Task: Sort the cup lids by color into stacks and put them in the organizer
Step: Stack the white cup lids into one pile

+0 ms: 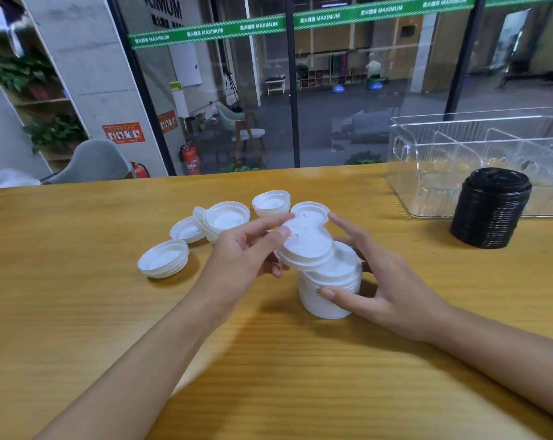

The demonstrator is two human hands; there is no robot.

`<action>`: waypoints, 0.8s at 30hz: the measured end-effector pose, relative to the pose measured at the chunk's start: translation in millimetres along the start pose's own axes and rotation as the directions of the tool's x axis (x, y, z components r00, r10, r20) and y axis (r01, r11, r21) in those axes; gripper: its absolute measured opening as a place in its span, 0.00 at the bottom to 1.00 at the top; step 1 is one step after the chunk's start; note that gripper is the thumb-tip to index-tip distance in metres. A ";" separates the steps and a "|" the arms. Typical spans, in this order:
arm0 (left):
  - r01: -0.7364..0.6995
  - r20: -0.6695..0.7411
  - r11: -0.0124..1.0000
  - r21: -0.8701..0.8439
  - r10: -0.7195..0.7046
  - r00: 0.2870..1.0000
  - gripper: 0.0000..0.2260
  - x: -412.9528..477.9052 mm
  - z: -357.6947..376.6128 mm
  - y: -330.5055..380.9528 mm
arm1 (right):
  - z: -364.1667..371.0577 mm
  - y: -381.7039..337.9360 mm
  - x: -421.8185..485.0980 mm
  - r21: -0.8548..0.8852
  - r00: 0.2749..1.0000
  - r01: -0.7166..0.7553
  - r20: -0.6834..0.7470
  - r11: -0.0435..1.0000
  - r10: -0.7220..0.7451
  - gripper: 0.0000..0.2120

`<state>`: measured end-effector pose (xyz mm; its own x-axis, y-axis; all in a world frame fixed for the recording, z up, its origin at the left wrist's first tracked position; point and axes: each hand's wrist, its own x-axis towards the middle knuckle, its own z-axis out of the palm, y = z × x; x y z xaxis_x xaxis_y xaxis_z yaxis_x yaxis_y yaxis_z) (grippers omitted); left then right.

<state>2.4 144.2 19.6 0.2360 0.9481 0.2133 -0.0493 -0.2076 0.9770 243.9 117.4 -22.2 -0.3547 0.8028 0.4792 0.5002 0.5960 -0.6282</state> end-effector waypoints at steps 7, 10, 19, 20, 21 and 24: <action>-0.065 0.138 0.950 0.306 0.023 0.990 0.25 -3.4 6.4 -11.3 | 0.2 4.7 -0.2 -0.070 0.999 0.038 0.002 0.997 -0.038 0.37; -0.101 0.146 0.929 0.357 0.051 0.988 0.29 -3.8 6.2 -13.9 | 0.3 4.1 -0.1 -0.063 0.999 0.043 -0.003 0.997 -0.043 0.37; -0.154 0.172 0.891 0.428 0.086 0.981 0.27 -11.5 16.6 -14.2 | 0.2 5.1 0.7 0.007 1.000 0.020 0.023 1.000 -0.021 0.43; -0.160 0.175 0.888 0.430 0.092 0.980 0.26 -11.5 17.4 -14.8 | 0.1 5.0 0.9 0.002 0.999 0.033 0.023 0.999 -0.033 0.42; -0.162 0.177 0.888 0.430 0.093 0.980 0.26 -11.3 17.5 -15.2 | 0.1 4.9 1.0 -0.010 0.999 0.050 0.023 0.999 -0.049 0.42; -0.172 0.192 0.890 0.421 0.098 0.977 0.27 -10.0 15.6 -16.7 | 0.6 4.7 1.5 -0.038 0.996 0.087 0.028 0.995 -0.086 0.38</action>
<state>16.1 134.4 1.1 0.4117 0.8594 0.3032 0.3246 -0.4491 0.8324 245.3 121.5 -24.9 -0.4182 0.7486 0.5144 0.4968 0.6627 -0.5604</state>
